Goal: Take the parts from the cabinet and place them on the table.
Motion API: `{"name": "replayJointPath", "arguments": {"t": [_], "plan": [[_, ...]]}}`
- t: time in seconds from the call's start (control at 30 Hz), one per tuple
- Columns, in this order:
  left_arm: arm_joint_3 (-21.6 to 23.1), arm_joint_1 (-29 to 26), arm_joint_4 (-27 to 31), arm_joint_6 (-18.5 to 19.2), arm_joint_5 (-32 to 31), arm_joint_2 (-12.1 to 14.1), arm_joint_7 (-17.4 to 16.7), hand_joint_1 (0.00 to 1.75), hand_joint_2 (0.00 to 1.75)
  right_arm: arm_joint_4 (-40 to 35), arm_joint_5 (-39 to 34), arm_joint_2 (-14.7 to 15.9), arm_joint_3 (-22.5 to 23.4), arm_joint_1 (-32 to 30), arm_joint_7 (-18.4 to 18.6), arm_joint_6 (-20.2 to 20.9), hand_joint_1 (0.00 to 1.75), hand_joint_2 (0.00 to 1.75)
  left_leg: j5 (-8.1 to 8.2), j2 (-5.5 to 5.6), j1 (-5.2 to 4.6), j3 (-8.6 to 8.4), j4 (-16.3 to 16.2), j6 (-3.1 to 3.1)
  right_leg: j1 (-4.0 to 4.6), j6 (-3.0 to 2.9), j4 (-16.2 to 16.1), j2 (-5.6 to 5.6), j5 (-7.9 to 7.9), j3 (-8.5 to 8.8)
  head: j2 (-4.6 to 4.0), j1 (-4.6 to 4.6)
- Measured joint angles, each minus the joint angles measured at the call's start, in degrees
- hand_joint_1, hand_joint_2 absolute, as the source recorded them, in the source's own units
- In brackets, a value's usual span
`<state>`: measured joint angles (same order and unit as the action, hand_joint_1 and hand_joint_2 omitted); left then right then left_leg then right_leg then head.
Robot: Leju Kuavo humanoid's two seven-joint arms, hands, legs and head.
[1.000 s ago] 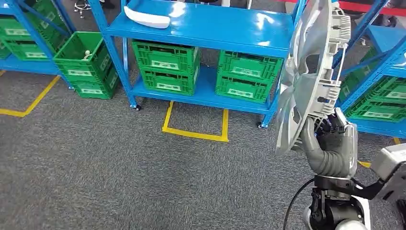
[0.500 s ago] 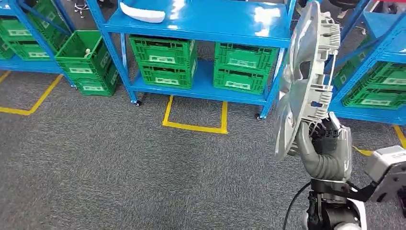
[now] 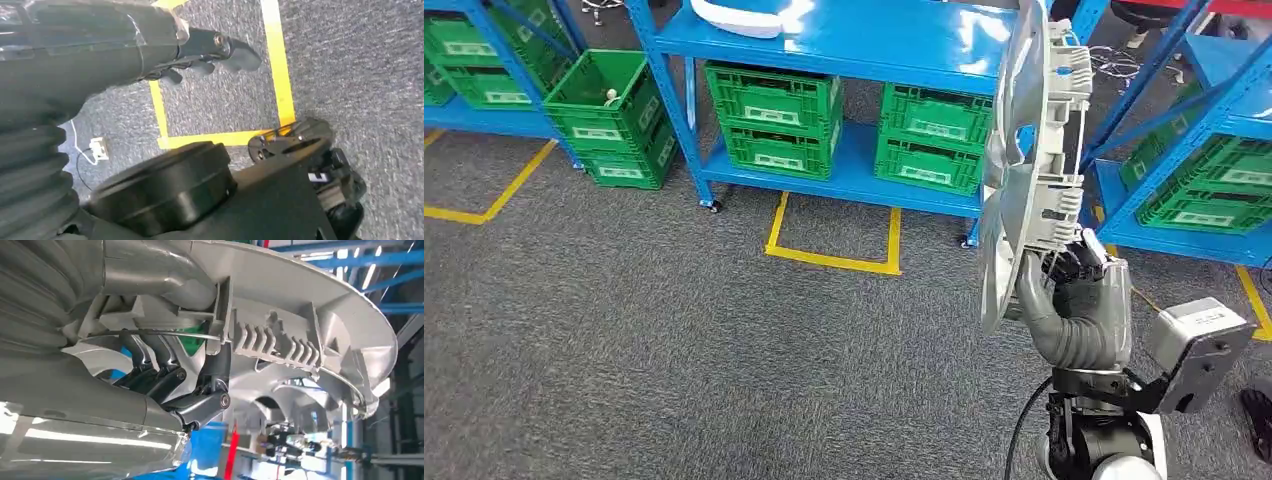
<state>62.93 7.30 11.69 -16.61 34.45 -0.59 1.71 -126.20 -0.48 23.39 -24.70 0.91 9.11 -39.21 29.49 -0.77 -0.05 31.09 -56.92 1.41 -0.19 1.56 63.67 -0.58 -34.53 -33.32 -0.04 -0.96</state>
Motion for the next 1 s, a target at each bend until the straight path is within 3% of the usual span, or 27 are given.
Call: {"name": "replayJointPath", "arguments": {"t": [0.07,0.1,0.13,0.2,0.23,0.27,0.4,0.43,0.47,0.5,0.57,0.6,0.63,0.67,0.7,0.73,0.77,0.8,0.9,0.93,0.97,1.0], "plan": [[0.0,-0.09,0.0,-0.07,-0.04,-0.11,0.06,0.0,1.75,0.04,0.15,-0.02,-0.46,0.22,0.02,0.02,1.75,1.75,-0.22,0.52,-0.11,0.37,-0.07,0.24,-0.15,0.25,9.47,0.05,-4.06,-3.76,0.0,-0.24],[0.0,-0.16,0.0,-0.09,-0.09,-0.13,0.06,0.0,1.75,0.17,0.15,-0.02,-0.68,0.24,0.04,0.02,1.75,1.75,-0.32,0.85,-0.12,0.41,-0.09,0.22,-0.19,0.27,11.38,0.05,-4.27,-4.37,0.0,-0.33],[0.0,-0.18,0.0,-0.11,-0.15,-0.13,0.07,0.0,1.75,0.37,0.13,-0.02,-0.89,0.3,0.13,0.02,1.75,1.75,-0.37,1.16,-0.12,0.41,-0.09,0.17,-0.19,0.17,10.61,0.06,-3.1,-3.85,0.0,-0.43],[0.0,-0.14,0.0,-0.17,-0.22,-0.13,0.06,0.0,1.75,0.63,0.13,0.0,-1.4,0.51,0.15,0.02,1.75,1.75,-0.49,2.03,-0.15,0.26,-0.15,0.0,-0.18,-0.38,1.62,0.67,2.58,0.34,0.0,-0.76],[0.0,-0.1,0.0,-0.2,-0.24,-0.17,0.07,0.0,1.75,0.63,0.13,0.0,-1.57,0.58,0.17,0.02,1.75,1.75,-0.52,2.43,-0.19,0.16,-0.14,-0.05,-0.18,-0.79,-3.65,1.81,5.2,2.66,0.0,-0.98],[0.0,-0.03,0.0,-0.22,-0.24,-0.33,0.06,0.0,1.75,0.66,0.13,0.07,-1.73,0.72,0.17,0.02,1.75,1.75,-0.68,2.62,-0.28,0.52,-0.15,-0.35,-0.21,-1.28,-5.92,3.9,4.93,4.01,-0.02,-1.0],[0.02,-0.07,0.0,-0.39,-0.33,-0.44,0.04,0.0,1.75,0.79,0.11,0.31,-2.47,1.2,0.24,0.02,1.75,1.75,-1.59,4.16,-0.32,1.92,-0.34,-1.8,-0.18,-1.8,-7.58,2.18,4.92,3.73,0.0,-1.33],[0.0,-0.05,0.0,-0.41,-0.33,-0.35,0.02,0.0,1.75,0.79,0.09,0.28,-2.67,1.26,0.28,0.02,1.75,1.75,-0.91,3.27,-0.37,2.36,-0.82,-1.91,-0.74,-1.98,-8.25,1.3,5.29,3.77,0.0,-1.31],[0.02,-0.03,0.0,-0.42,-0.33,-0.35,0.02,0.0,1.75,0.81,0.09,0.28,-2.82,1.21,0.31,0.02,1.75,1.75,0.59,1.14,-0.57,3.1,-2.35,-2.36,-0.69,-2.13,-8.39,1.0,5.4,3.69,0.0,-0.92],[0.0,0.01,0.0,-0.41,-0.33,-0.35,0.02,0.0,1.75,0.83,0.09,0.28,-2.88,1.23,0.31,0.02,1.75,1.75,2.9,0.5,-0.35,4.63,-5.83,-2.78,-0.67,-2.23,-8.36,0.51,5.47,3.56,0.0,-0.31],[0.0,0.1,0.0,-0.42,-0.33,-0.35,0.09,0.0,1.75,0.94,0.09,0.28,-3.04,1.2,0.33,0.02,1.75,1.75,7.2,0.6,0.05,8.78,-15.59,-3.4,-0.57,-2.23,-8.15,-0.69,5.46,3.37,0.0,0.53],[0.0,0.14,0.0,-0.41,-0.33,-0.35,0.09,0.0,1.75,0.94,0.09,0.28,-3.13,1.2,0.33,0.02,1.75,1.75,7.81,0.66,0.14,9.95,-18.49,-3.62,-0.56,-2.23,-8.01,-1.32,5.45,3.3,0.0,0.88],[0.0,0.18,0.02,-0.42,-0.33,-0.35,0.06,0.0,1.75,0.94,0.09,0.28,-3.21,1.21,0.33,0.02,1.75,1.75,6.94,0.66,0.22,9.58,-18.26,-3.76,-0.56,-2.22,-7.92,-1.83,5.42,3.31,0.0,1.07],[0.0,0.18,0.02,-0.42,-0.33,-0.35,0.02,0.0,1.75,0.94,0.09,0.28,-3.32,1.24,0.33,0.02,1.75,1.75,5.01,0.55,0.33,8.03,-15.53,-3.79,-0.56,-2.15,-7.78,-2.25,5.33,3.32,0.0,1.16],[0.0,0.12,0.0,-0.42,-0.33,-0.33,0.02,0.0,1.75,0.94,0.09,0.28,-3.45,1.27,0.33,0.02,1.75,1.75,2.48,0.2,0.42,5.46,-10.87,-3.75,-0.57,-2.0,-7.59,-2.53,5.23,3.34,0.0,1.18],[0.0,0.02,0.0,-0.42,-0.33,-0.26,-0.07,0.0,1.75,0.94,0.09,0.28,-3.61,1.3,0.33,0.02,1.75,1.75,-0.05,-1.13,0.46,2.41,-5.09,-3.63,-0.57,-1.8,-7.29,-2.8,5.03,3.37,0.0,1.27],[0.02,-0.03,0.0,-0.39,-0.33,-0.26,-0.11,0.0,1.75,0.94,0.11,0.28,-3.74,1.31,0.33,0.02,1.75,1.75,0.53,-3.42,0.15,0.76,-1.93,-3.45,-0.46,-1.47,-7.11,-3.07,4.83,3.29,0.0,1.31],[0.02,0.02,0.0,-0.42,-0.33,-0.28,-0.05,0.0,1.75,0.94,0.09,0.31,-3.82,1.33,0.33,0.02,1.75,1.75,0.36,-3.54,-0.11,0.73,-1.06,-2.82,-0.11,-1.16,-6.49,-3.23,4.65,2.99,0.0,1.49],[0.02,-0.14,0.0,-0.42,-0.33,-0.15,-0.04,0.0,1.75,0.94,0.09,0.31,-4.11,1.37,0.35,0.0,1.75,1.75,0.14,-2.02,-0.4,1.51,-1.48,-1.66,-0.19,-0.6,-6.67,-4.75,4.86,2.98,0.0,0.81],[0.02,-0.11,0.0,-0.42,-0.33,-0.17,-0.04,0.0,1.75,0.94,0.09,0.33,-4.11,1.38,0.35,0.0,1.75,1.75,-0.25,-1.49,-0.08,1.52,-1.11,-1.06,-0.36,-0.14,-6.51,-4.61,4.37,2.84,0.0,0.94],[0.02,-0.04,0.0,-0.42,-0.33,-0.17,-0.04,0.0,1.75,0.92,0.09,0.35,-4.13,1.38,0.37,0.0,1.75,1.75,-0.45,-0.9,0.02,1.68,-1.13,-0.74,-0.54,0.27,-5.35,-2.39,3.05,2.42,0.0,0.77],[0.02,-0.01,0.0,-0.42,-0.33,-0.17,-0.04,0.0,1.75,0.92,0.11,0.48,-4.13,1.37,0.37,0.0,1.75,1.75,-0.61,-0.46,0.05,1.78,-1.13,-0.45,-0.56,0.4,-2.0,-0.86,0.72,1.2,0.0,0.37]]}}
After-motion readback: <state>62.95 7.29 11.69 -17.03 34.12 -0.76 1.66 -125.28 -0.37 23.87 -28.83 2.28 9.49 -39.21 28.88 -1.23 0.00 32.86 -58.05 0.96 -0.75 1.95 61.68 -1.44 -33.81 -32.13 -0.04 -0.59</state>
